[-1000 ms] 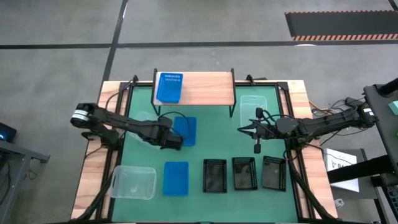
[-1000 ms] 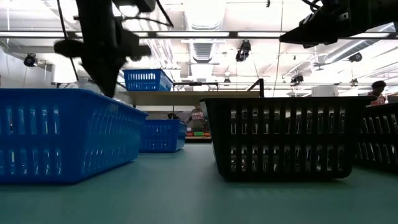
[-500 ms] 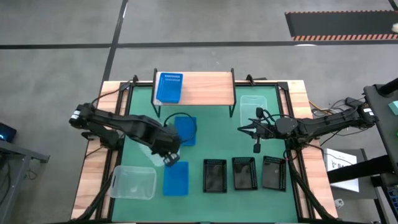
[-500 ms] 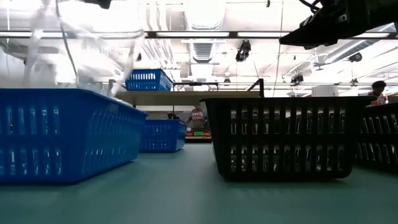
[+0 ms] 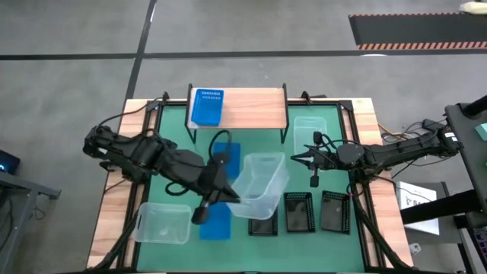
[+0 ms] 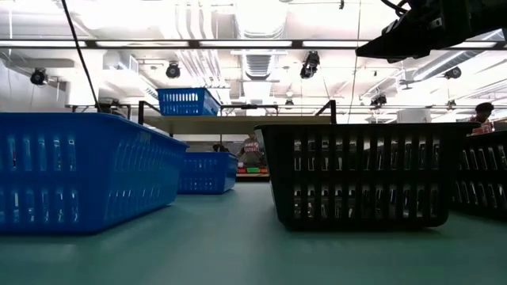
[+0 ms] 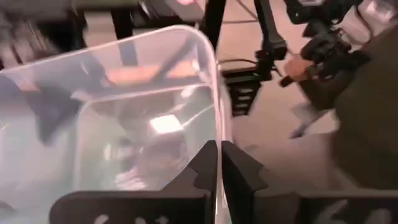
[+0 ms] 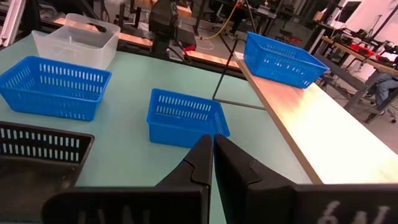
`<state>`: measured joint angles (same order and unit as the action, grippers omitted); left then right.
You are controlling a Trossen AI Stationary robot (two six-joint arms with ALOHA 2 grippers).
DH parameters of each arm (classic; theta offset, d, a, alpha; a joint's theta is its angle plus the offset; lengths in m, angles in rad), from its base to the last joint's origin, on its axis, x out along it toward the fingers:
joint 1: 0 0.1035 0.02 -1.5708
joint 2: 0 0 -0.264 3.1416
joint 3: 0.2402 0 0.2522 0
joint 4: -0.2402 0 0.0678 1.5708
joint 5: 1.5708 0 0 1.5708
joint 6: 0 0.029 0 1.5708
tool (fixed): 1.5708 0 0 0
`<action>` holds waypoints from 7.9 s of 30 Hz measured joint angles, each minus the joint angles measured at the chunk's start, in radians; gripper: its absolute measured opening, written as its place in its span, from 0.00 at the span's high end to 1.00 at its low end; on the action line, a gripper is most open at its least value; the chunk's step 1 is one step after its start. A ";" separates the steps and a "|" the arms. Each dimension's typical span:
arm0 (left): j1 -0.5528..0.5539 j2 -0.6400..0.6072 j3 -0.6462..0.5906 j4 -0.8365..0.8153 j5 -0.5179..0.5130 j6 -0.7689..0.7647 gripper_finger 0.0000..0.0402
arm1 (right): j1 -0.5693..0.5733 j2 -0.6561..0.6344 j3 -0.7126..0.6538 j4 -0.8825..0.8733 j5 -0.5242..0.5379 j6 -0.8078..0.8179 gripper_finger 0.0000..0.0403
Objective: Stack baskets on shelf by color
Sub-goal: Put the middle left transparent bin on the shelf, then stack the top blue bin on the blue bin on the shelf
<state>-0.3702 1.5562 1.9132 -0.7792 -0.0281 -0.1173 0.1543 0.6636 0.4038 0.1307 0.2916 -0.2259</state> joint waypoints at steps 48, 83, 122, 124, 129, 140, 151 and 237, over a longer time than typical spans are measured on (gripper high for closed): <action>0.508 0.278 -0.041 -0.208 -0.299 0.462 1.00 | 0.000 0.000 0.000 -0.051 0.025 0.009 0.98; 0.574 0.239 -0.064 -0.237 -0.301 0.464 1.00 | 0.000 0.000 0.000 -0.051 0.025 0.009 0.98; 0.518 0.122 -0.070 -0.286 -0.305 0.386 0.73 | 0.000 0.000 0.000 -0.051 0.024 0.016 0.98; 0.488 0.092 -0.074 -0.287 -0.302 0.340 0.73 | 0.000 0.000 0.000 -0.051 0.024 0.016 0.98; 0.387 0.034 -0.096 -0.279 -0.299 0.260 0.73 | 0.000 0.000 0.000 -0.051 0.024 0.016 0.98; 0.144 -0.077 -0.370 0.054 -0.298 0.229 0.73 | 0.000 0.000 0.000 -0.045 0.024 0.049 0.98; 0.050 -0.239 -0.761 0.515 -0.314 0.250 0.73 | 0.000 0.003 0.000 -0.044 0.022 0.102 0.98; -0.029 -0.964 -1.364 0.890 -0.684 0.447 0.73 | -0.063 1.418 1.296 -0.546 -0.126 0.170 0.58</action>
<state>-0.3996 0.5924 0.5495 0.1113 -0.7116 0.3294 0.0910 2.0812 1.7001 -0.4150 0.1659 -0.0556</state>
